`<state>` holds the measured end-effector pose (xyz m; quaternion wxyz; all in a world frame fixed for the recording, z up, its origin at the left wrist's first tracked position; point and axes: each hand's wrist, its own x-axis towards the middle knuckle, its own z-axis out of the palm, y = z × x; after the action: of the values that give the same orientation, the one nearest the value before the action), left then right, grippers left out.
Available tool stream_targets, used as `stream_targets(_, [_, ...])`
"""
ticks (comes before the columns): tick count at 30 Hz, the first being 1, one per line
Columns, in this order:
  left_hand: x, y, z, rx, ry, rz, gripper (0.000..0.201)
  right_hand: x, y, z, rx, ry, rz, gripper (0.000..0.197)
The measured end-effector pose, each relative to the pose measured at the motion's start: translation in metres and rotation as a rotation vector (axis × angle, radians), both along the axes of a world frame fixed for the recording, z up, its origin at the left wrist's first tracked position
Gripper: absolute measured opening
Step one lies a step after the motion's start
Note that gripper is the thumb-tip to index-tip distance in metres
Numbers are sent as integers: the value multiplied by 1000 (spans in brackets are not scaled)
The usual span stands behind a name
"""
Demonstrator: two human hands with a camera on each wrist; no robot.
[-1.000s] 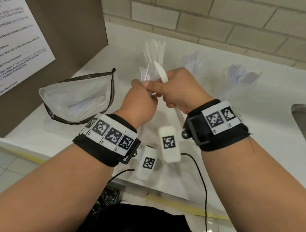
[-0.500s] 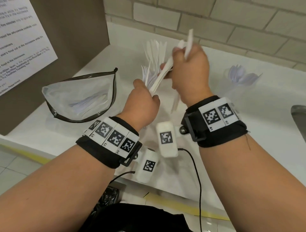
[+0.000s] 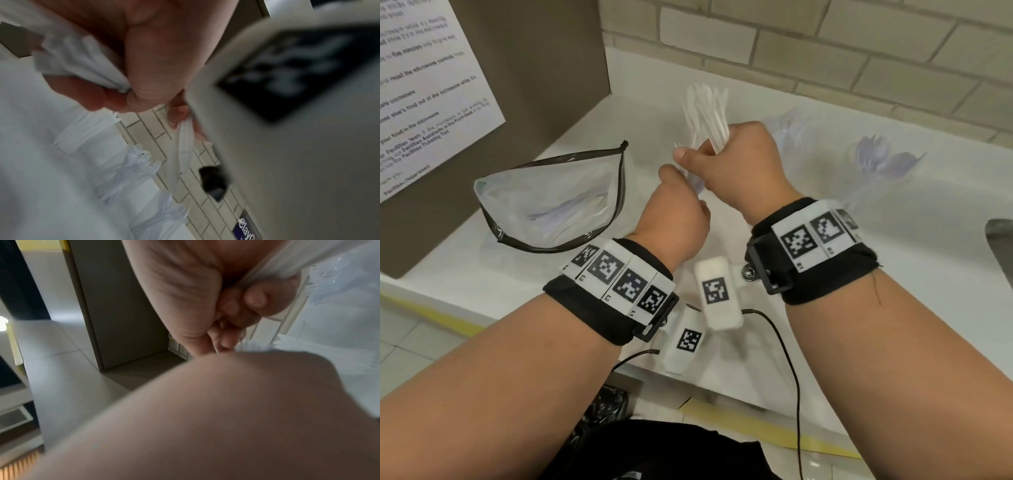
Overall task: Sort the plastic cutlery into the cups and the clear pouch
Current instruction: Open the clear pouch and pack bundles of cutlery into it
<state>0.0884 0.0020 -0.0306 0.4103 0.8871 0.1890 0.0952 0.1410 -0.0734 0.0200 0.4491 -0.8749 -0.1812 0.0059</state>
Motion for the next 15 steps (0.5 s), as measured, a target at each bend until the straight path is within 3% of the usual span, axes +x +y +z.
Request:
stream_targets(6, [-1, -3, -2, 10, -35, 15, 32, 4, 12, -1, -175, -109, -35, 33])
stream_targets(12, [-3, 3, 3, 32, -12, 3, 32, 10, 9, 8, 37, -179, -104, 26])
stream_targets(15, [-4, 8, 2, -23, 3, -73, 27, 17, 5, 22, 200, -183, -129, 10])
